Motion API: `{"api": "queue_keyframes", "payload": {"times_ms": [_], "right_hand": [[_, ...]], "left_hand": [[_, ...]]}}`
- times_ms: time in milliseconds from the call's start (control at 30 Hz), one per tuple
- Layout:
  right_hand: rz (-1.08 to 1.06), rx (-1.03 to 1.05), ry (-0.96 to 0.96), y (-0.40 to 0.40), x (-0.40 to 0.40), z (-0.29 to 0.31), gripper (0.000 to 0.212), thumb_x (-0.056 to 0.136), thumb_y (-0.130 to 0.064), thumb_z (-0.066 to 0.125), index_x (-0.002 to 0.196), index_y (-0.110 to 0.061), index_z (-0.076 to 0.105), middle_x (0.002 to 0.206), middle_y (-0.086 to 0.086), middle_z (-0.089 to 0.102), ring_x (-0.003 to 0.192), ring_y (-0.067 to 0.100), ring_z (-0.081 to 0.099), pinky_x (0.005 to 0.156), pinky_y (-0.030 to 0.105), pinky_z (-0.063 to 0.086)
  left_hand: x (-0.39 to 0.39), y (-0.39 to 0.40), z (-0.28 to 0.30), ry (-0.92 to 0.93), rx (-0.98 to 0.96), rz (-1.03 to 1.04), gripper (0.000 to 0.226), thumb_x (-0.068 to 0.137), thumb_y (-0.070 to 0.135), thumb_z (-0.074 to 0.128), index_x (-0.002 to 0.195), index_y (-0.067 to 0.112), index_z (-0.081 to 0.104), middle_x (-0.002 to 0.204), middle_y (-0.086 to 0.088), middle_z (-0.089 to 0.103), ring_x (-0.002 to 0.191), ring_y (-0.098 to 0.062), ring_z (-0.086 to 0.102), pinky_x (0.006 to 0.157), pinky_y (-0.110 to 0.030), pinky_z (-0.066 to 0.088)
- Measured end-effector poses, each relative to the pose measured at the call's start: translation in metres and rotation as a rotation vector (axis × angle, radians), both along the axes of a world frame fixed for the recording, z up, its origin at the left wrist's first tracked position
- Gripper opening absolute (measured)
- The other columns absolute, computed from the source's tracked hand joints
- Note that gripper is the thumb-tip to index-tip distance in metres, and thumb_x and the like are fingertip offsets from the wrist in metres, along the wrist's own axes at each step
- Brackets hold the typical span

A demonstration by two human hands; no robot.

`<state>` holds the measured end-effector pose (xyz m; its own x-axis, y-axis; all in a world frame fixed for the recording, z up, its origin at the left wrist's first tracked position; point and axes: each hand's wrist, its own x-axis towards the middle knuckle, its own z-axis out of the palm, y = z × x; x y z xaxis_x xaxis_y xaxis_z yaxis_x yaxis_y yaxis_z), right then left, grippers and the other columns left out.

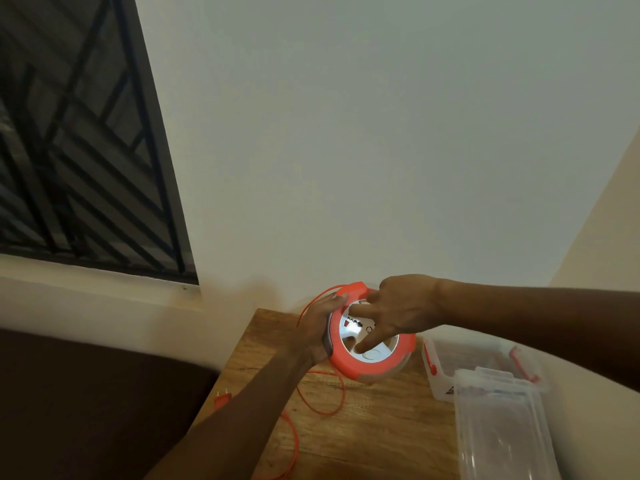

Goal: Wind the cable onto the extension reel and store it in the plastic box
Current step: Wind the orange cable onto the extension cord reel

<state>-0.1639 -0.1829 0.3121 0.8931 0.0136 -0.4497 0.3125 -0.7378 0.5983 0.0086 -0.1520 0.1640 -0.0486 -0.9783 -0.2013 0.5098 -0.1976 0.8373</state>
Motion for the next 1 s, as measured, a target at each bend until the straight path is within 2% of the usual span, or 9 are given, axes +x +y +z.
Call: {"api": "queue_keyframes", "payload": {"times_ms": [100,233,367,500,633,767,833,900,1000], "right_hand": [[-0.079,-0.021,-0.011,0.003,0.004,-0.003,0.089,0.077,-0.026,0.082,0.147,-0.034,0.029,0.13,0.015,0.049,0.099,0.033,0.061,0.064,0.035,0.053],[-0.356,0.073,-0.078,0.012,0.009,-0.005,0.064,0.095,-0.036,0.06,0.15,-0.027,0.029,0.121,0.02,0.052,0.091,0.033,0.059,0.074,0.038,0.052],[-0.348,0.023,-0.017,0.011,0.011,-0.009,0.065,0.095,-0.038,0.059,0.151,-0.031,0.028,0.129,0.018,0.055,0.101,0.033,0.063,0.076,0.034,0.052],[-0.28,-0.026,0.01,0.011,0.014,-0.013,0.049,0.101,-0.034,0.047,0.148,-0.024,0.036,0.126,0.015,0.058,0.108,0.031,0.06,0.076,0.031,0.042],[-0.385,0.03,-0.058,0.012,0.012,-0.019,0.06,0.093,-0.036,0.061,0.147,-0.026,0.037,0.128,0.014,0.058,0.11,0.032,0.061,0.088,0.038,0.051],[-0.303,-0.001,-0.033,0.011,0.009,-0.021,0.069,0.085,-0.037,0.073,0.145,-0.03,0.04,0.127,0.009,0.062,0.107,0.029,0.064,0.088,0.038,0.053],[-0.352,0.042,-0.083,0.011,0.011,-0.02,0.061,0.089,-0.036,0.067,0.144,-0.027,0.042,0.129,0.009,0.061,0.111,0.029,0.062,0.093,0.039,0.051],[-0.345,0.037,-0.047,0.014,0.014,-0.022,0.056,0.09,-0.035,0.066,0.141,-0.027,0.045,0.127,0.009,0.061,0.112,0.029,0.061,0.094,0.039,0.05],[-0.432,0.034,-0.014,0.017,0.015,-0.019,0.023,0.09,-0.036,0.065,0.11,-0.027,0.061,0.095,0.006,0.064,0.1,0.029,0.066,0.082,0.039,0.053]], "left_hand": [[-0.001,-0.001,0.001,-0.007,0.0,-0.013,0.049,0.093,0.039,0.062,0.13,0.008,0.063,0.112,-0.019,0.073,0.091,-0.032,0.073,0.084,-0.046,0.06],[0.0,-0.005,0.0,-0.003,-0.002,0.027,0.06,0.081,0.042,0.071,0.128,0.006,0.064,0.11,-0.018,0.073,0.084,-0.029,0.074,0.075,-0.041,0.063],[-0.001,-0.008,-0.001,-0.012,-0.012,0.074,0.072,0.078,0.045,0.074,0.136,0.004,0.061,0.121,-0.023,0.069,0.093,-0.032,0.07,0.084,-0.045,0.06],[-0.005,-0.008,0.002,-0.028,-0.036,0.073,0.061,0.084,0.042,0.072,0.132,0.006,0.063,0.119,-0.021,0.07,0.096,-0.033,0.07,0.081,-0.042,0.062],[-0.004,-0.008,-0.004,-0.049,-0.035,0.098,0.057,0.09,0.044,0.066,0.134,0.008,0.062,0.13,-0.024,0.067,0.11,-0.039,0.065,0.1,-0.051,0.053],[-0.004,-0.005,-0.001,-0.047,-0.029,0.06,0.043,0.094,0.039,0.062,0.125,0.009,0.067,0.123,-0.022,0.071,0.1,-0.034,0.069,0.094,-0.048,0.057],[-0.004,-0.004,0.0,-0.064,-0.031,0.059,0.045,0.089,0.042,0.063,0.122,0.012,0.068,0.121,-0.02,0.072,0.098,-0.033,0.07,0.089,-0.046,0.059],[-0.004,-0.003,-0.002,-0.075,-0.033,0.053,0.048,0.09,0.043,0.063,0.126,0.012,0.066,0.127,-0.023,0.069,0.105,-0.037,0.067,0.096,-0.05,0.055],[-0.005,-0.003,-0.007,-0.102,-0.013,0.066,0.045,0.096,0.044,0.059,0.128,0.013,0.064,0.128,-0.021,0.068,0.116,-0.043,0.064,0.104,-0.054,0.051]]}}
